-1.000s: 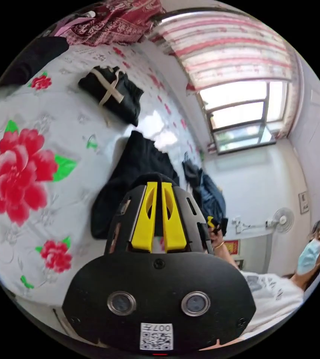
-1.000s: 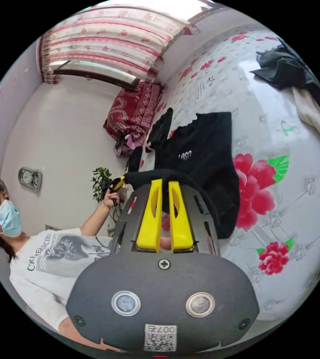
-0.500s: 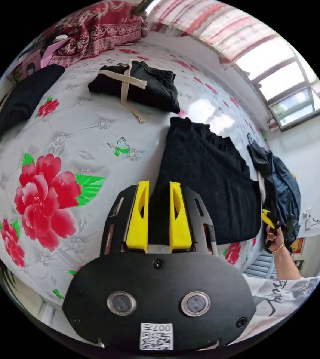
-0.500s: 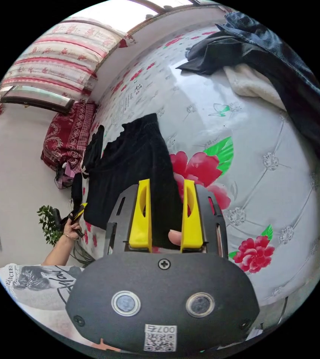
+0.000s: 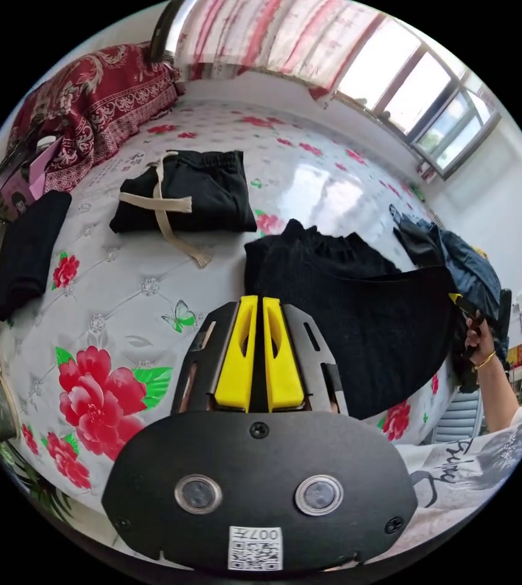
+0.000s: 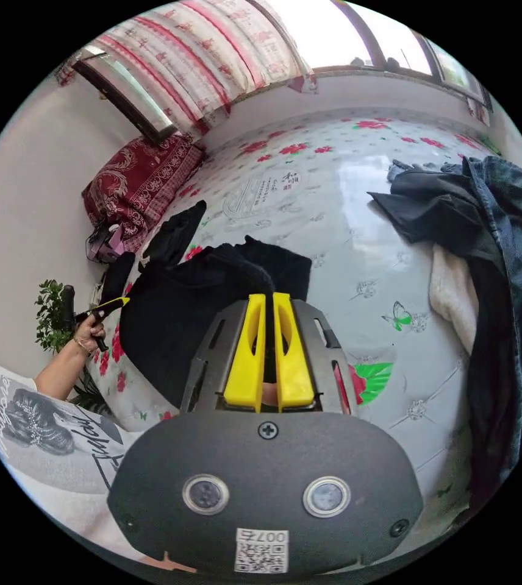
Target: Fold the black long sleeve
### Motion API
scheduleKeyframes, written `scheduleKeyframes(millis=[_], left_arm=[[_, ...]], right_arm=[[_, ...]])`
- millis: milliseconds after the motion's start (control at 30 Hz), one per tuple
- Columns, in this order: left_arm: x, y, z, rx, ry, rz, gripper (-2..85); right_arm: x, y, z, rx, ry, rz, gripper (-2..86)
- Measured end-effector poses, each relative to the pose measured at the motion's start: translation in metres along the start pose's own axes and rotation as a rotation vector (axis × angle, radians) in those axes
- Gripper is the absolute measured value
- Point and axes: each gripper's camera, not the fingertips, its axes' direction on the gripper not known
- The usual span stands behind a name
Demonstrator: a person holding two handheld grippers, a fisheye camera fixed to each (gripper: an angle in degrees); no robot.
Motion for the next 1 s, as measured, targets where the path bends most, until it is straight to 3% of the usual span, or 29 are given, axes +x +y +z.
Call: scheduleKeyframes(millis=[133, 267, 467, 600, 800, 967, 1000], left_arm=[[0.005, -0.021, 0.02, 0.058, -0.088, -0.007, 0.0], [0.001, -0.018, 0.101, -0.239, -0.214, -0.093, 4.6], [0.015, 0.022, 0.041, -0.05, -0.258, -0.096, 4.0], [0.044, 0.064, -0.001, 0.018, -0.09, -0.031, -0.2], [0.144, 0.1, 0.017, -0.056, 0.175, 0.222, -0.2], [0.187, 0.11, 0.094, -0.259, 0.106, 0.342, -0.2], [0.187, 0.112, 0.095, -0.211, 0.109, 0.356, -0.4]], right_arm=[[0.024, -0.033, 0.022, 0.045, 0.054, 0.089, 2.3], [0.069, -0.026, 0.078, -0.153, 0.045, 0.328, 5.5], [0.093, 0.067, 0.023, -0.043, -0.045, 0.453, 8.6], [0.11, 0.149, -0.024, -0.011, -0.136, 0.608, 10.4], [0.117, 0.213, -0.018, -0.096, -0.264, 0.757, 12.7], [0.105, 0.198, 0.011, -0.088, -0.382, 0.748, 13.7], [0.105, 0.195, 0.019, -0.108, -0.374, 0.771, 13.7]])
